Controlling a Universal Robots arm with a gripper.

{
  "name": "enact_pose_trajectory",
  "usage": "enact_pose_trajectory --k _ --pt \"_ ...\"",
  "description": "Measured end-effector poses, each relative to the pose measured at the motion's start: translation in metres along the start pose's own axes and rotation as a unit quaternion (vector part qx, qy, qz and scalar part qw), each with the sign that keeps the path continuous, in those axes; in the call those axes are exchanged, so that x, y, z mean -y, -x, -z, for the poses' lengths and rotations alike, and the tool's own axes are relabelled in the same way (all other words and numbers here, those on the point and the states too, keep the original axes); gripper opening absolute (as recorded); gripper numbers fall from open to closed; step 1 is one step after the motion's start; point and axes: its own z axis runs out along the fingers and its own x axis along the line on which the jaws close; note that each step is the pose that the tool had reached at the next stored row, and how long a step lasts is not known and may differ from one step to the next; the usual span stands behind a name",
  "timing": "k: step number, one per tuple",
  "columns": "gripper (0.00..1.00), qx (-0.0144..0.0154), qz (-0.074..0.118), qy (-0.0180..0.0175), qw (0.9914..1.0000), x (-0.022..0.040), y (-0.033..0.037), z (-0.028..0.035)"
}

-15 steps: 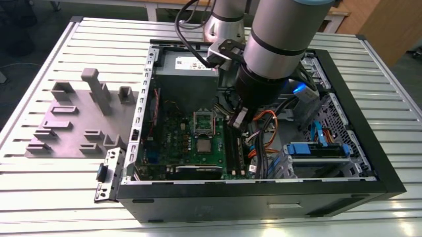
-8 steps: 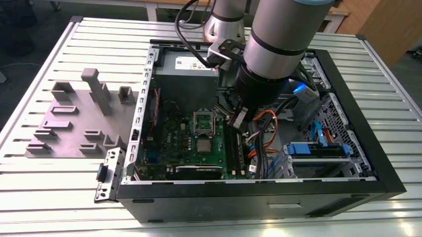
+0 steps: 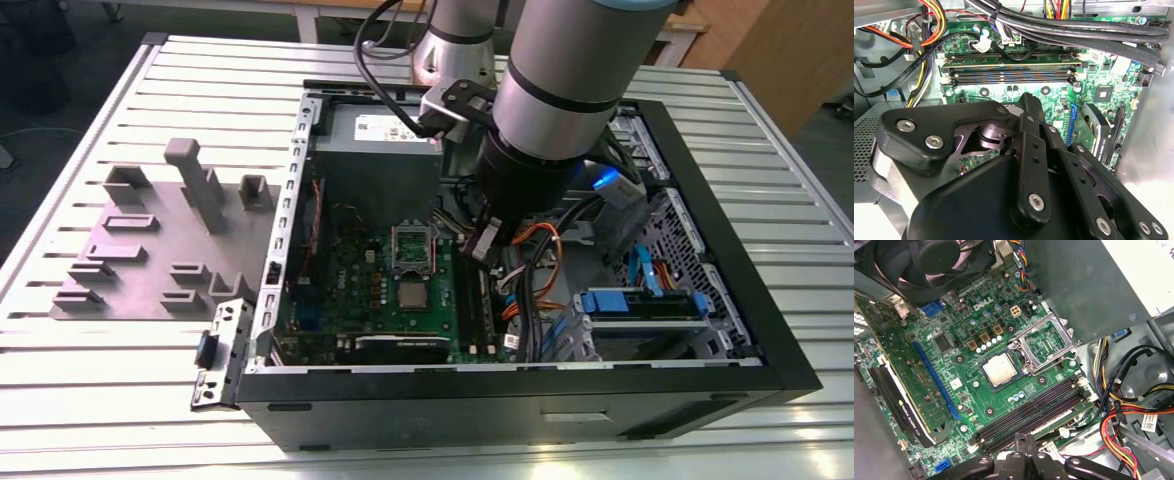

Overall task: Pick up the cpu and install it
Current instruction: 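Close the cpu cover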

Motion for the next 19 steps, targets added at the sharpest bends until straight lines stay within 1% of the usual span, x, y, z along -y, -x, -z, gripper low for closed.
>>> enact_pose_trajectory --k 8,19 --pt "0.11 -0.0002 0.004 -0.0001 0.99999 0.0 0.0 0.0" --pt "0.11 -0.0002 0.004 -0.0001 0.99999 0.0 0.0 0.0"
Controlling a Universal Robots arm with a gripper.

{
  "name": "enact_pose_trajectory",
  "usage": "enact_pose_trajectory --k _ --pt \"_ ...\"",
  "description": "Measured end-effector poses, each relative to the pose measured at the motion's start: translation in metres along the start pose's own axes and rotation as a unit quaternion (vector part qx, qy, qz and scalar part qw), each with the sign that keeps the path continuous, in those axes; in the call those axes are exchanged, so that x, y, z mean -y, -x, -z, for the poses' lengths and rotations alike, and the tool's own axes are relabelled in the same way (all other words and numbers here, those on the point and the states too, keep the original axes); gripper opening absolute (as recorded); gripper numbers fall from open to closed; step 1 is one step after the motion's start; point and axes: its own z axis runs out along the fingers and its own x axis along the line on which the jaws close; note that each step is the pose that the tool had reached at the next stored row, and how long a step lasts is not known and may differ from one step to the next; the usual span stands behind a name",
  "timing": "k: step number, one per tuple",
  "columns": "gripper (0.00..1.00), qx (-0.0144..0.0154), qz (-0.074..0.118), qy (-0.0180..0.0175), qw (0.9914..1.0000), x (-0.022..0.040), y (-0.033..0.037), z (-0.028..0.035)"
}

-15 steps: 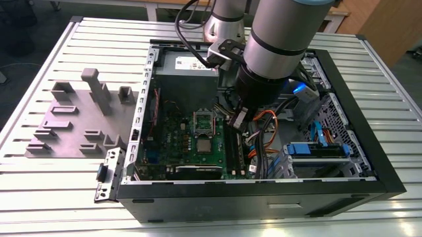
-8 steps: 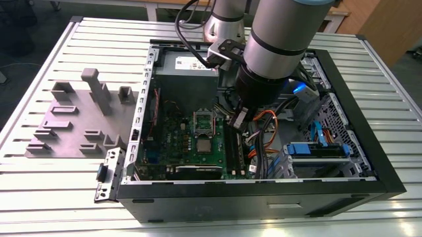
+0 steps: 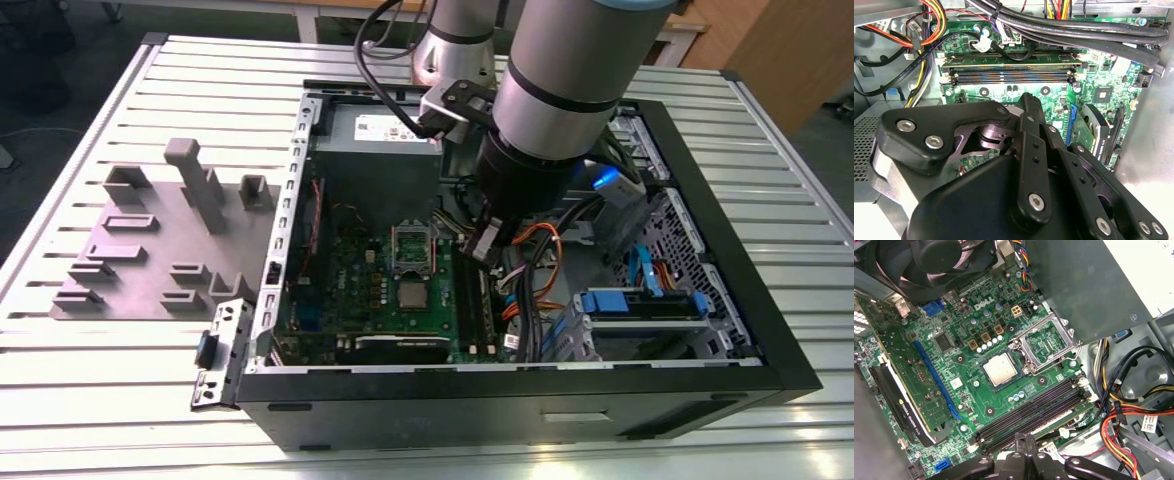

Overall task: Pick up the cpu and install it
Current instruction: 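Close the cpu cover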

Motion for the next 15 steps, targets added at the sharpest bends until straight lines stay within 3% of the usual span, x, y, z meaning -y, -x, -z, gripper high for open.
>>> enact_pose_trajectory --k 4,15 --pt "0.11 -0.0006 0.011 -0.0002 0.99994 0.0 0.0 0.0" --pt "0.11 -0.0007 0.013 -0.0003 0.99992 0.0 0.0 0.0"
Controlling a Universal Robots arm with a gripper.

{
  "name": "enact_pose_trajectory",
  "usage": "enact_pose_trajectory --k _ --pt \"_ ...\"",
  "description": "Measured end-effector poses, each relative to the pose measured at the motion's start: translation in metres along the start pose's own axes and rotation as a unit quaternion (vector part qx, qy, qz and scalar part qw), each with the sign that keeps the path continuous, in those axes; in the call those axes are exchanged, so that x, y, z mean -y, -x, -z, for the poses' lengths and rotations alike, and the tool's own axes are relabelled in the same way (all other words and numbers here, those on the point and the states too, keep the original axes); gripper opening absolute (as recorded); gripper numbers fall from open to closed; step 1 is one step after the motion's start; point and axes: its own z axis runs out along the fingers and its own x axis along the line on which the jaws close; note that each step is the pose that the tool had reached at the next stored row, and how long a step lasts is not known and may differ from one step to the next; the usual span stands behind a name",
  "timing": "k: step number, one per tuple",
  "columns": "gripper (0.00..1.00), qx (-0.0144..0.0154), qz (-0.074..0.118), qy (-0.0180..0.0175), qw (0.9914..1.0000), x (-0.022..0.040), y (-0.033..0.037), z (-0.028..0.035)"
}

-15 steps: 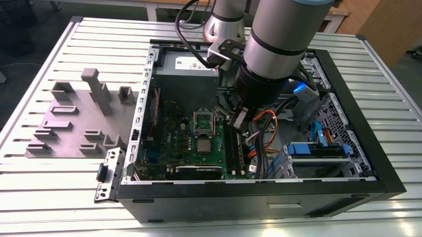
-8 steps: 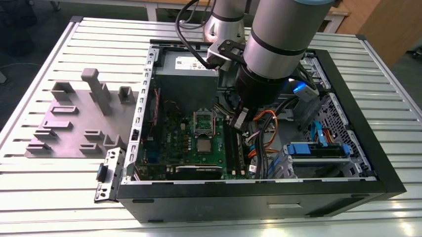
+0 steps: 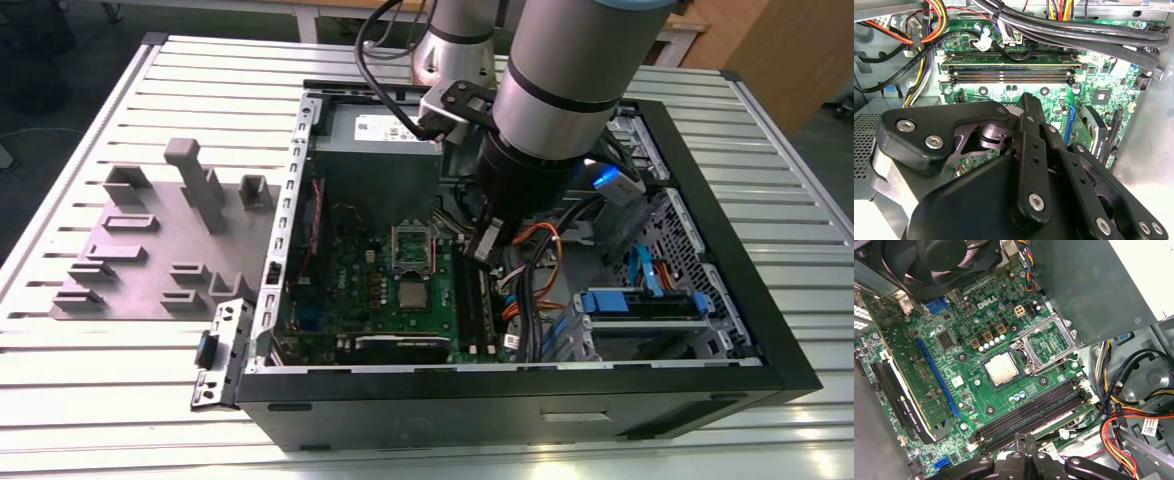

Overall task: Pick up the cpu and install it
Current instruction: 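Close the cpu cover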

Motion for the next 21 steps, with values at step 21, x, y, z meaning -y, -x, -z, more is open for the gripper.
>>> enact_pose_trajectory --k 21 --pt "0.11 0.0017 0.02 -0.0052 0.99978 -0.01 0.0095 -0.0003"
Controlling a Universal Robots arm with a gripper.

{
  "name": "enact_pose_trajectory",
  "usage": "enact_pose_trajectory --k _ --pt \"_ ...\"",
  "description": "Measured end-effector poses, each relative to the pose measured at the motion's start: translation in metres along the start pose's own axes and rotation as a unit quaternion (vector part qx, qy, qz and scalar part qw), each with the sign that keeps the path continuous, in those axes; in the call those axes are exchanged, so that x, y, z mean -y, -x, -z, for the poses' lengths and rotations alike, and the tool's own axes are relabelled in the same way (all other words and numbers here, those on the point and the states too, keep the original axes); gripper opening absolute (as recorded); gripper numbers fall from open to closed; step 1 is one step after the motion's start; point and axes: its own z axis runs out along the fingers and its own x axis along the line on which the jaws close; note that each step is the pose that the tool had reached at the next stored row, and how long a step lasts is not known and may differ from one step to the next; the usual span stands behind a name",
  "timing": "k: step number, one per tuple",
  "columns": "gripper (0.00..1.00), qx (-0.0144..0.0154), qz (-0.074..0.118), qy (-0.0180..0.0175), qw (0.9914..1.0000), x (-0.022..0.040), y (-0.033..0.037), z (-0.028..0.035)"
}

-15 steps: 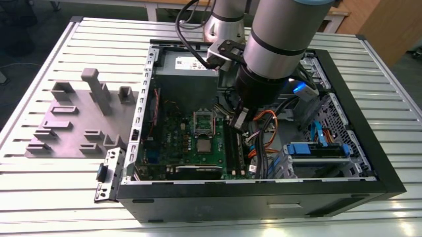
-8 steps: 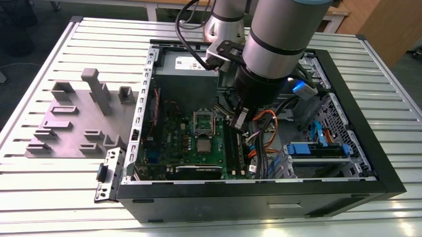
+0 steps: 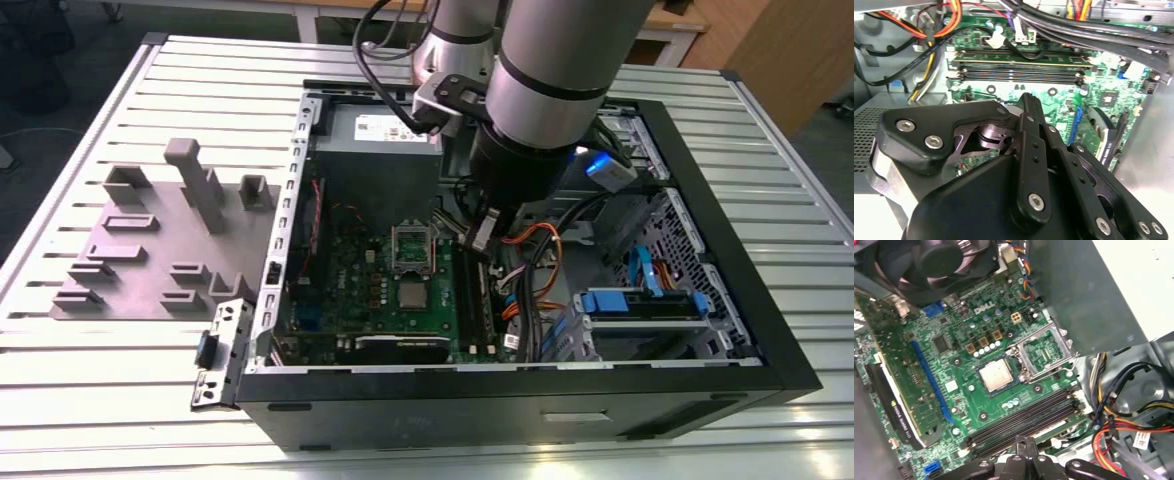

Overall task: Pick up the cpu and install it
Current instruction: 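Close the cpu cover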

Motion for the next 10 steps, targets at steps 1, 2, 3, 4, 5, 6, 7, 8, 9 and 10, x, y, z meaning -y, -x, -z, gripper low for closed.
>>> enact_pose_trajectory --k 1,2,3,4,5,6,7,8,9,10 --pt "0.11 0.0001 0.0 -0.0004 1.0 -0.0009 0.0011 -0.0001" --pt "0.11 0.0001 0.002 -0.0006 1.0 -0.0014 0.002 -0.0005" --pt "0.11 0.0001 0.006 -0.0008 0.99998 -0.0016 0.0024 -0.0011" --pt "0.11 0.0001 0.01 -0.0011 0.99995 -0.0017 0.0028 -0.0018" --pt "0.11 0.0003 0.012 -0.0015 0.99992 -0.0019 0.003 -0.0027" --pt "0.11 0.0003 0.013 -0.0015 0.99992 -0.002 0.0033 -0.0033" --pt "0.11 0.0014 0.013 -0.0009 0.99992 -0.0021 0.0035 -0.0035" --pt "0.11 0.003 0.012 -0.0001 0.99992 -0.0021 0.0035 -0.004" --pt "0.11 0.0043 0.012 0.0008 0.99992 -0.0022 0.0037 -0.0043" --pt "0.11 0.0065 0.012 0.0021 0.99991 -0.0023 0.0038 -0.0048"
